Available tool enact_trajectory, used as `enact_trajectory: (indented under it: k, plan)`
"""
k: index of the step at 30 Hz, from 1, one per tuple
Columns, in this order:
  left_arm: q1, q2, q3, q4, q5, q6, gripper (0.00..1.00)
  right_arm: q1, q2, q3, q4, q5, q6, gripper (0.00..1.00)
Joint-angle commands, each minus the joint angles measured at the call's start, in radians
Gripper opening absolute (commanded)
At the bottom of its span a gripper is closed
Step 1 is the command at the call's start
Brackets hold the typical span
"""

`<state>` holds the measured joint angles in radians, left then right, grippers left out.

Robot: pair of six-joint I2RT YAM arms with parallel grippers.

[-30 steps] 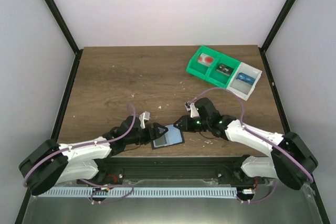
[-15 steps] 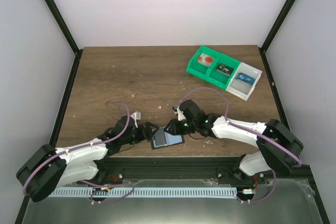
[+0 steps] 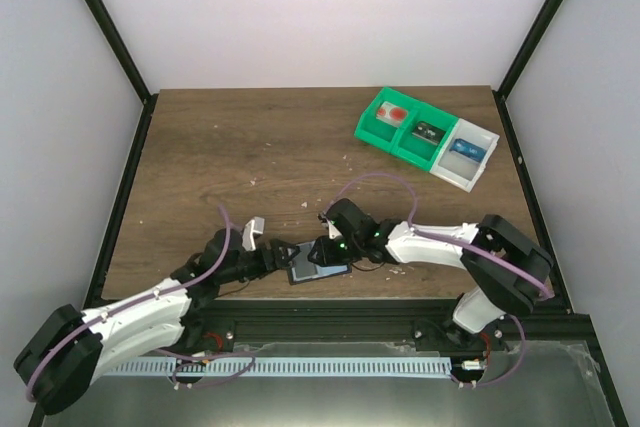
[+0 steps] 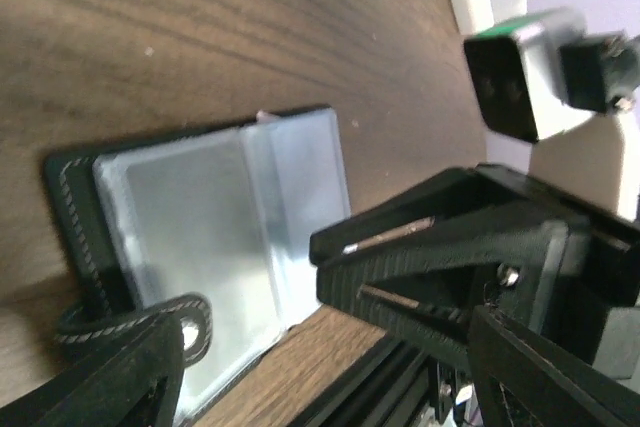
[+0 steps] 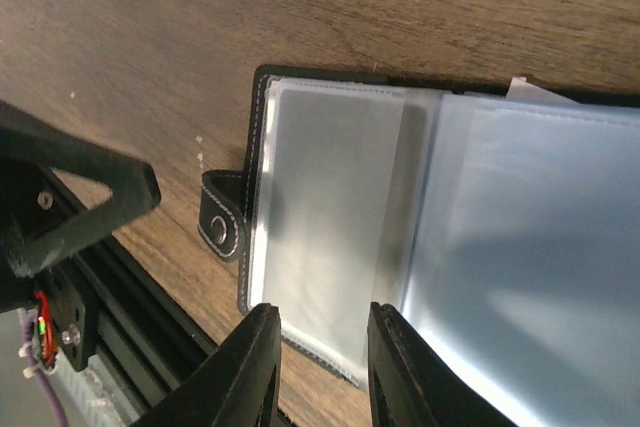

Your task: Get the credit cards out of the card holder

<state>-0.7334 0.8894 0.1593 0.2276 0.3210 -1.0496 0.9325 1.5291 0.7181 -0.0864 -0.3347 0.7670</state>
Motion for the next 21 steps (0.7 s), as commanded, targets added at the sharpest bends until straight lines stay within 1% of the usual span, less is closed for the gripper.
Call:
enact_trajectory:
  k: [1,3,6,11,15,18,21]
  plan:
    - [-0.006,-0.032,-0.078,0.089,0.047,-0.116,0.80,0.017,0.032,0.063,-0.013,0.048,-0.011,0.26]
    - [-0.015,-0.031,-0.094,0.130,0.057,-0.144,0.82,0.019,0.044,0.067,-0.011,0.056,-0.013,0.26]
    - [-0.042,-0.020,-0.084,0.147,0.054,-0.164,0.84,0.020,0.069,0.082,-0.041,0.088,-0.017,0.26]
    - [-0.104,0.032,-0.078,0.174,0.019,-0.221,0.86,0.024,0.088,0.070,-0.059,0.144,-0.016,0.24]
    - [-0.111,0.061,-0.077,0.197,0.014,-0.231,0.86,0.024,0.104,0.056,-0.051,0.147,-0.013,0.22]
    - [-0.110,0.081,-0.071,0.208,-0.007,-0.230,0.87,0.027,0.110,0.042,-0.025,0.120,-0.010,0.21]
    - [-0.109,0.104,-0.053,0.207,-0.036,-0.206,0.87,0.031,0.117,0.041,-0.023,0.114,-0.007,0.20]
